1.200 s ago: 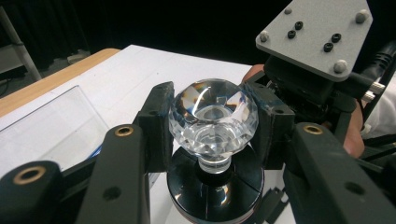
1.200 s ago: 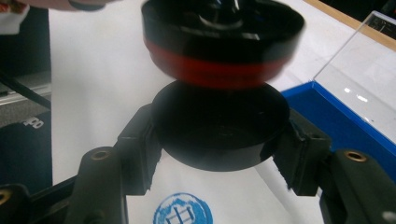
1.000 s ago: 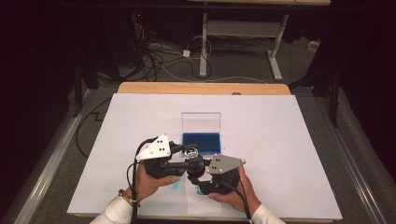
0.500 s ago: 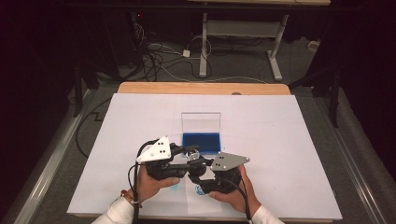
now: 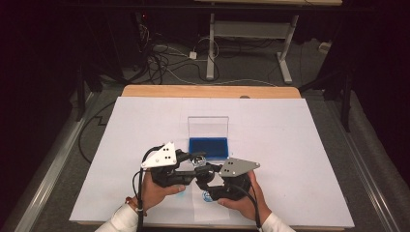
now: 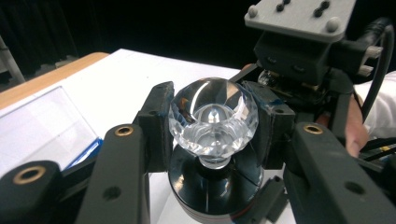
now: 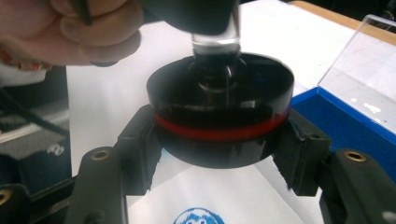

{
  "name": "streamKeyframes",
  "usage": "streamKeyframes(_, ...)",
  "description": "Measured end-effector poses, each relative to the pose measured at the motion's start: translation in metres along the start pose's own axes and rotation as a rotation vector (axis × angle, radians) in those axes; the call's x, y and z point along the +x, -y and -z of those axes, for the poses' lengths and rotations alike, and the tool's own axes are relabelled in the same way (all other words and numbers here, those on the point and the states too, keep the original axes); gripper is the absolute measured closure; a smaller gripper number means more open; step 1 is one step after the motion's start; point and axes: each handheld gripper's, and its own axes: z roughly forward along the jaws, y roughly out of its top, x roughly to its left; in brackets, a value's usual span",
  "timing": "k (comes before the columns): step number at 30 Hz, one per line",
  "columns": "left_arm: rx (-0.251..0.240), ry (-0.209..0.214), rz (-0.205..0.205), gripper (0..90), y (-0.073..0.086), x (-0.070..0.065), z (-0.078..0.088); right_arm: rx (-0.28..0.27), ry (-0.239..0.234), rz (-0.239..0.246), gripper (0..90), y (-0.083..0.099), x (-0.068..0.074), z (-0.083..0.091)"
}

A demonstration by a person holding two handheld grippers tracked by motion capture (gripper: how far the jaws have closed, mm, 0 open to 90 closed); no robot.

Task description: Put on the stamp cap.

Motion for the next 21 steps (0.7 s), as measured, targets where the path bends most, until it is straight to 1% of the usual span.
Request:
streamKeyframes(3,0.007,0.000,0.002,54.3,0.001,0.000,-0.001,0.012,-0.002,-0.001,39.3,0.001,0.000,-0.001)
streamKeyframes(7,-0.002,0.015,0.028,54.4,0.002,0.003,0.000,0.022,0.011,0.010,39.3,0.000,0.000,0.001)
streamKeyframes(9,-0.018,0.031,0.056,54.4,0.004,0.006,0.001,0.025,0.017,0.023,39.3,-0.001,0.000,0.002)
streamKeyframes(11,-0.025,0.041,0.075,54.4,0.006,0.008,0.001,0.020,0.021,0.024,39.3,-0.001,0.001,0.004)
streamKeyframes(17,-0.020,0.054,0.090,54.5,0.007,0.010,0.001,0.030,0.030,0.033,39.4,-0.002,0.001,0.005)
streamKeyframes(18,-0.020,0.053,0.096,54.4,0.007,0.011,0.001,0.032,0.030,0.034,39.4,-0.001,0.002,0.005)
streamKeyframes(19,-0.016,0.064,0.108,54.5,0.008,0.012,0.000,0.034,0.035,0.035,39.3,-0.002,0.002,0.006)
streamKeyframes(20,-0.021,0.069,0.115,54.4,0.009,0.012,0.000,0.036,0.036,0.051,39.4,-0.002,0.003,0.006)
streamKeyframes(21,-0.021,0.057,0.123,54.5,0.009,0.012,0.000,0.040,0.047,0.056,39.4,-0.003,0.005,0.006)
